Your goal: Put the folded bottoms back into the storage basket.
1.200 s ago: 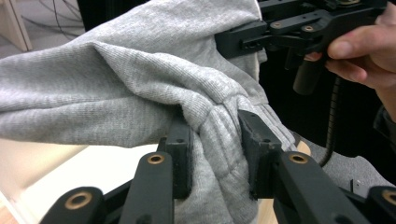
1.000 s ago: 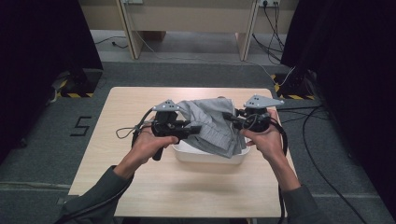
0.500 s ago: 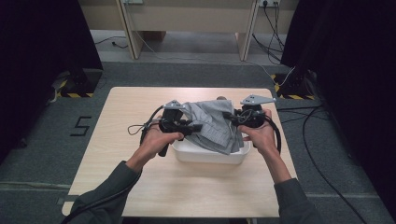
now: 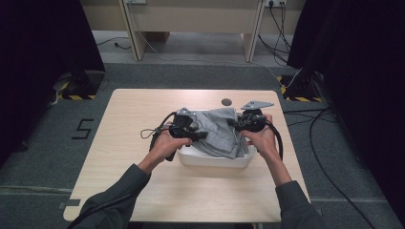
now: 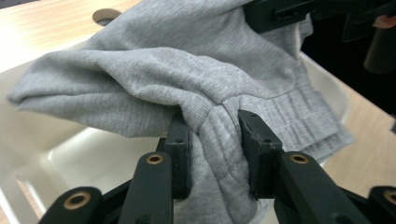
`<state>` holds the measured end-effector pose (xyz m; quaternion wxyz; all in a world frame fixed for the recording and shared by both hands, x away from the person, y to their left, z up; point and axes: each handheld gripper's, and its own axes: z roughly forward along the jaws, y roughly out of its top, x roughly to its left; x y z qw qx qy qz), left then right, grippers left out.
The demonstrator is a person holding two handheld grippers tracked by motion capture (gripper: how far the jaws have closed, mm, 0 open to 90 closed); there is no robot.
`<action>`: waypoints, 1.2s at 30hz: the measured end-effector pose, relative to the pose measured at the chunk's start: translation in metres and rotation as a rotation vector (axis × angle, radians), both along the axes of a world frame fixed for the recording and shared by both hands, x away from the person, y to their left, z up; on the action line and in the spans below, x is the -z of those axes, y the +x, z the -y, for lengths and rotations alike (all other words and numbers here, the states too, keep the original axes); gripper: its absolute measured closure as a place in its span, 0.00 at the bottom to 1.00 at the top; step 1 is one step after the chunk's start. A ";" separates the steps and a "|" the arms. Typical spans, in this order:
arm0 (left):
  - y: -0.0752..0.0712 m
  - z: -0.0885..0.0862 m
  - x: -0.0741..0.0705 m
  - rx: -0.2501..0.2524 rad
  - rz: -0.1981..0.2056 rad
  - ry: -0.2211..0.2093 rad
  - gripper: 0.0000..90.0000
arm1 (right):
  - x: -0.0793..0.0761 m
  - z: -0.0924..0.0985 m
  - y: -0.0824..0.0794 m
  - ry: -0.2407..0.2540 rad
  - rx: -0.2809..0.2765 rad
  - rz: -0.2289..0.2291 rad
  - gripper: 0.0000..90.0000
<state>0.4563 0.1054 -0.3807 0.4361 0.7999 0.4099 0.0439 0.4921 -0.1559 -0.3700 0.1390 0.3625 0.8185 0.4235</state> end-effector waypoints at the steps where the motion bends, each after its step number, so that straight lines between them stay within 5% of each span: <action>1: 0.001 0.000 0.001 -0.002 -0.006 0.000 0.74 | 0.000 0.000 0.000 0.000 0.000 0.000 0.81; 15: 0.007 0.008 0.022 -0.007 -0.063 0.057 0.71 | 0.015 -0.003 0.008 -0.080 0.028 -0.067 0.79; 18: 0.007 0.008 0.026 0.005 -0.072 0.094 0.65 | 0.017 -0.003 0.008 -0.089 0.066 -0.128 0.66; 25: 0.007 -0.003 0.016 -0.061 -0.026 0.110 0.55 | 0.010 0.001 0.000 -0.066 0.082 -0.095 0.60; 36: -0.010 -0.013 -0.002 -0.036 0.018 0.084 0.52 | 0.006 -0.007 -0.013 -0.047 0.034 -0.070 0.53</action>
